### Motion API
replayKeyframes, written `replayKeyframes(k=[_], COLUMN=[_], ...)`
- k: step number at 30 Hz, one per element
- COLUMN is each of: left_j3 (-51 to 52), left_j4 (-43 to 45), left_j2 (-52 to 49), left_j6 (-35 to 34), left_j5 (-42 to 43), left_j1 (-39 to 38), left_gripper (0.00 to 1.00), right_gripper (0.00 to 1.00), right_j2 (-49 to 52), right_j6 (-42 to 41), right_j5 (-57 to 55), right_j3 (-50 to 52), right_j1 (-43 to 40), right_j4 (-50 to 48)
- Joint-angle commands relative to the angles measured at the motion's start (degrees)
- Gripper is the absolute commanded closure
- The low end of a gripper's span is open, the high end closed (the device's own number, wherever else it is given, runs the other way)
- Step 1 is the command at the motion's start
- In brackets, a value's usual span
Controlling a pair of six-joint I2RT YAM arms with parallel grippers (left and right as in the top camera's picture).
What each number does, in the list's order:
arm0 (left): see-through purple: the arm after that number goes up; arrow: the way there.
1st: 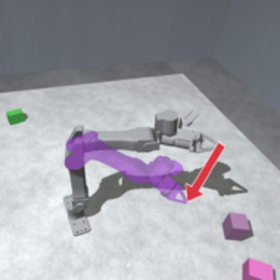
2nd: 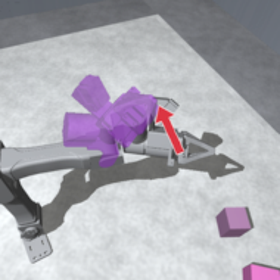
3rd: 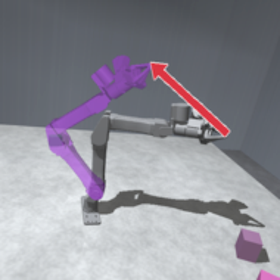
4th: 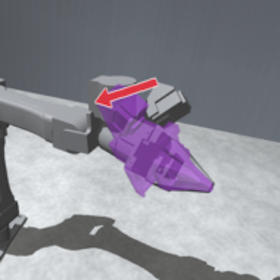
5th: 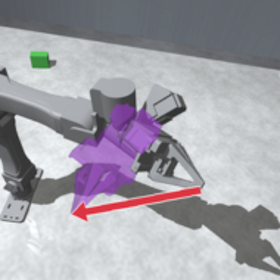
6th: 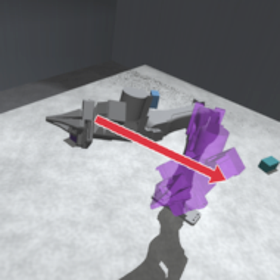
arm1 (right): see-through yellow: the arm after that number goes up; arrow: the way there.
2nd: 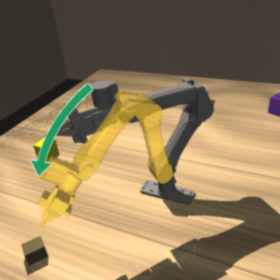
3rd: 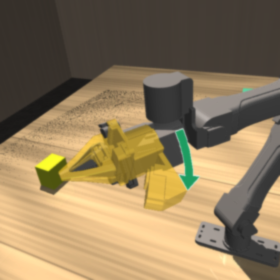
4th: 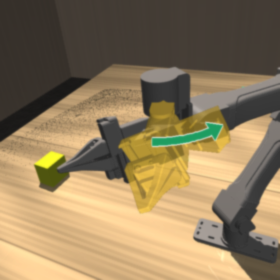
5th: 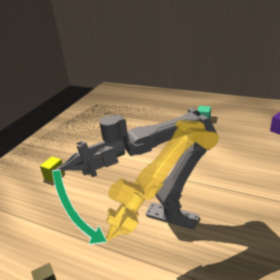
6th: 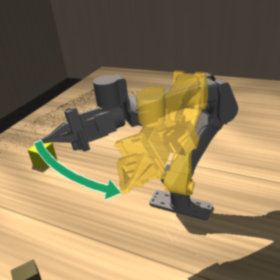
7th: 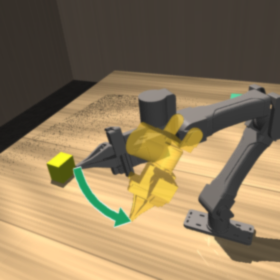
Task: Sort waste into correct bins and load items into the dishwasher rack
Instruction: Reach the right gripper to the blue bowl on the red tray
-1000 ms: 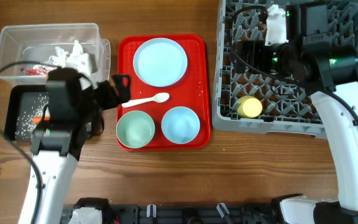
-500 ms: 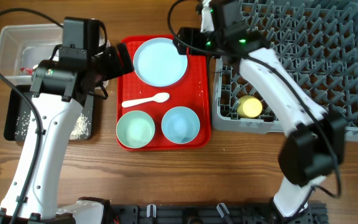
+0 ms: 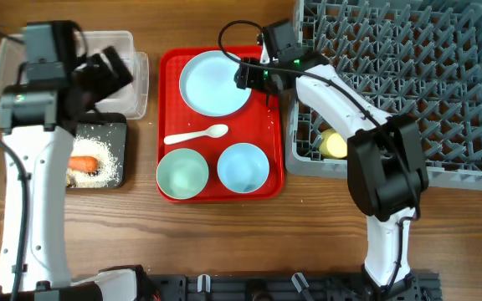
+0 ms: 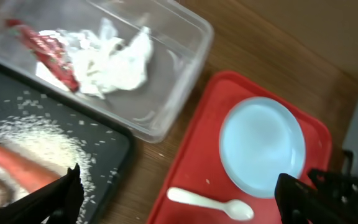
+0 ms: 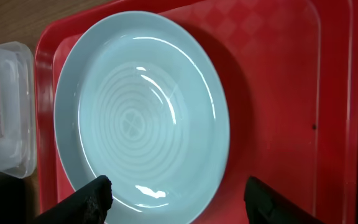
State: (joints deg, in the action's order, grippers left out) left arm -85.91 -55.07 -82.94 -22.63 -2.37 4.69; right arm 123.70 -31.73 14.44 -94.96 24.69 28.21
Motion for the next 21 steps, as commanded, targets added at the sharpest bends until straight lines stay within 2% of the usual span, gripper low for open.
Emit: replayKeyframes(k=[1, 8, 10, 17, 21], left_j3=[-1.1, -1.1, -1.1, -1.1, -1.1], left_j4=[0.2, 0.2, 0.2, 0.2, 0.2], left_j2=[-0.3, -0.3, -0.3, -0.3, -0.3], left_j6=[-0.5, -0.5, -0.5, -0.5, -0.5], left_j5=[-0.7, -0.7, -0.7, -0.7, -0.7], left_j1=[4.5, 6.1, 6.1, 6.1, 6.1], left_gripper=[0.00, 0.00, 0.00, 0.00, 0.00], right_gripper=[0.31, 0.32, 0.30, 0.29, 0.28], right_j2=[1.1, 1.0, 0.2, -8.2, -8.2], right_j6=[-0.4, 1.8, 2.2, 11.4, 17.3], right_j5=[-1.5, -1.5, -0.8, -7.6, -7.1], right_j3=[-0.1, -0.1, -0.2, -0.6, 5.0], right_j1=[2.3, 6.1, 6.4, 6.8, 7.2], right_j4=[0.1, 9.0, 12.7, 33.3, 35.1])
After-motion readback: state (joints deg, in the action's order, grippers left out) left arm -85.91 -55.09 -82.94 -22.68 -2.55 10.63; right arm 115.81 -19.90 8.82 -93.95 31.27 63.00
